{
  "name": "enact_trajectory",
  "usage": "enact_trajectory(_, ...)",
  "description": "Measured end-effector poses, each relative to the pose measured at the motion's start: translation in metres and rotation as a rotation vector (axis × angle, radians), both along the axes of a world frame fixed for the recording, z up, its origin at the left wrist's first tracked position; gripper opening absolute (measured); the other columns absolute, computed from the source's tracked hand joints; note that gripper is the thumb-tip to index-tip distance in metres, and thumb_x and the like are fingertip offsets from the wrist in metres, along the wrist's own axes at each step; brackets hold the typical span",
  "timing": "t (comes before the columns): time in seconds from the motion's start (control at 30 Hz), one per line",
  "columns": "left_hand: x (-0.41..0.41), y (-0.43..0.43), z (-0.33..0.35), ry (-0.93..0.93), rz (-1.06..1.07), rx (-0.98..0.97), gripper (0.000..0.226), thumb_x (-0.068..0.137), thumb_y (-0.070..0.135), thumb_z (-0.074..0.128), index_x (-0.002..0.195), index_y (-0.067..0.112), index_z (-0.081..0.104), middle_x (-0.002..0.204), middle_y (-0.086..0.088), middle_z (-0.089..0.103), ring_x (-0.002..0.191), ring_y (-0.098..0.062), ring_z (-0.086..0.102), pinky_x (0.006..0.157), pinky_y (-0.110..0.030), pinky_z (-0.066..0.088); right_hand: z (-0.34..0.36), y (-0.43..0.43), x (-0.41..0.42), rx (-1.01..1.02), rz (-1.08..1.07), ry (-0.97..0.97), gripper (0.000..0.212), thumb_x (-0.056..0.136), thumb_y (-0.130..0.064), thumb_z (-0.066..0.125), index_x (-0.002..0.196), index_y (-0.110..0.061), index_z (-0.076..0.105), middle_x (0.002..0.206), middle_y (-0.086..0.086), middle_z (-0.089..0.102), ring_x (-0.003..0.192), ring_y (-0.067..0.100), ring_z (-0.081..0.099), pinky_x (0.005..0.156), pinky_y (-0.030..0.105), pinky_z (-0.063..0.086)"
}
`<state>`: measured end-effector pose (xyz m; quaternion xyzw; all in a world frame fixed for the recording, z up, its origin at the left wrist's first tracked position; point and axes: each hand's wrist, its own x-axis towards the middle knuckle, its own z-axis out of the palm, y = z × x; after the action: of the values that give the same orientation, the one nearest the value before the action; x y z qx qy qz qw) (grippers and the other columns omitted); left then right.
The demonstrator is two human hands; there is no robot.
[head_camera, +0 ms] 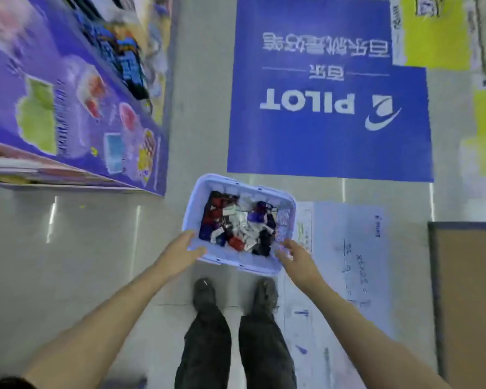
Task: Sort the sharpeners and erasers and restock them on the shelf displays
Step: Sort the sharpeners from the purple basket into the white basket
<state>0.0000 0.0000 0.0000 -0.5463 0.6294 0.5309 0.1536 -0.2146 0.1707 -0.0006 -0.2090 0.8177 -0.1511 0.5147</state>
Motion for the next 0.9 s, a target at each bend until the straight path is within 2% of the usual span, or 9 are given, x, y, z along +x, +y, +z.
enact_trajectory(0.13,-0.010,-0.013,-0.121,-0.028,0.065,-0.228,0.062,0.084,0.010,0.069,0.136,-0.005,0.039,0.139,-0.023,0.039,0.129,-0.032,0.039,0.103,-0.030,0.029,-0.116,0.008,-0.022,0.077,-0.092,0.118,0.052,0.093,-0.017,0.057,0.136,0.004,0.038,0.140,0.022,0.040,0.127,0.033,0.040,0.097,0.036,0.033)
enact_trajectory(0.27,-0.002,-0.014,-0.213,-0.133,0.119,-0.351,0.075,0.076,0.036,0.074,0.131,-0.006,0.044,0.127,-0.030,0.045,0.121,-0.041,0.042,0.099,-0.041,0.031,-0.214,0.020,-0.030,0.094,-0.361,0.050,0.089,0.086,-0.032,0.067,0.147,0.001,0.012,0.153,0.018,0.021,0.140,0.032,0.024,0.112,0.044,0.026)
enact_trajectory(0.33,0.000,-0.016,-0.238,-0.245,0.123,-0.459,0.073,0.077,0.033,0.075,0.134,0.001,0.042,0.131,-0.028,0.038,0.122,-0.040,0.036,0.101,-0.041,0.026,-0.246,0.022,-0.029,0.100,-0.458,0.024,0.080,0.088,-0.033,0.064,0.144,0.003,0.021,0.141,0.019,0.040,0.128,0.033,0.042,0.105,0.049,0.036)
enact_trajectory(0.4,0.003,-0.022,-0.253,-0.233,0.210,-0.542,0.073,0.079,0.026,0.074,0.138,0.005,0.036,0.133,-0.027,0.036,0.121,-0.038,0.037,0.101,-0.039,0.027,-0.265,0.024,-0.023,0.052,-0.496,0.129,0.055,0.092,-0.033,0.059,0.129,0.002,0.039,0.110,0.016,0.055,0.102,0.034,0.055,0.087,0.049,0.046)
enact_trajectory(0.47,0.003,-0.029,-0.257,-0.175,0.360,-0.505,0.071,0.082,0.028,0.072,0.137,0.008,0.033,0.129,-0.025,0.044,0.114,-0.035,0.047,0.095,-0.038,0.037,-0.272,0.024,-0.017,-0.039,-0.549,0.245,0.028,0.095,-0.029,0.054,0.102,-0.004,0.044,0.083,0.008,0.051,0.075,0.029,0.052,0.067,0.044,0.043)
enact_trajectory(0.57,0.003,-0.041,-0.255,-0.161,0.422,-0.327,0.054,0.084,0.031,0.069,0.126,0.005,0.046,0.109,-0.017,0.057,0.096,-0.030,0.056,0.077,-0.031,0.041,-0.267,0.020,-0.018,-0.095,-0.648,0.256,0.029,0.096,-0.030,0.050,0.077,-0.014,0.035,0.066,0.004,0.038,0.054,0.018,0.035,0.052,0.033,0.034)
enact_trajectory(0.67,-0.001,-0.047,-0.242,-0.132,0.464,-0.217,0.036,0.086,0.032,0.066,0.109,0.010,0.048,0.093,-0.008,0.053,0.082,-0.023,0.051,0.066,-0.027,0.038,-0.252,0.015,-0.030,-0.078,-0.641,0.269,0.035,0.097,-0.031,0.047,0.069,-0.017,0.032,0.062,-0.001,0.035,0.051,0.013,0.031,0.048,0.027,0.027)
enact_trajectory(0.77,-0.004,-0.048,-0.220,-0.112,0.481,-0.235,0.025,0.089,0.027,0.064,0.093,0.012,0.045,0.073,-0.002,0.046,0.062,-0.015,0.044,0.053,-0.019,0.034,-0.225,0.010,-0.042,-0.082,-0.680,0.319,0.040,0.097,-0.032,0.048,0.064,-0.019,0.028,0.059,-0.003,0.032,0.051,0.013,0.026,0.050,0.029,0.024)
enact_trajectory(0.9,0.000,-0.044,-0.163,-0.122,0.369,-0.283,0.021,0.092,0.023,0.059,0.091,0.007,0.046,0.069,-0.002,0.045,0.067,-0.022,0.042,0.052,-0.019,0.034,-0.160,0.016,-0.049,-0.050,-0.638,0.347,0.041,0.096,-0.031,0.049,0.062,-0.017,0.029,0.058,-0.002,0.034,0.050,0.013,0.028,0.048,0.030,0.024)
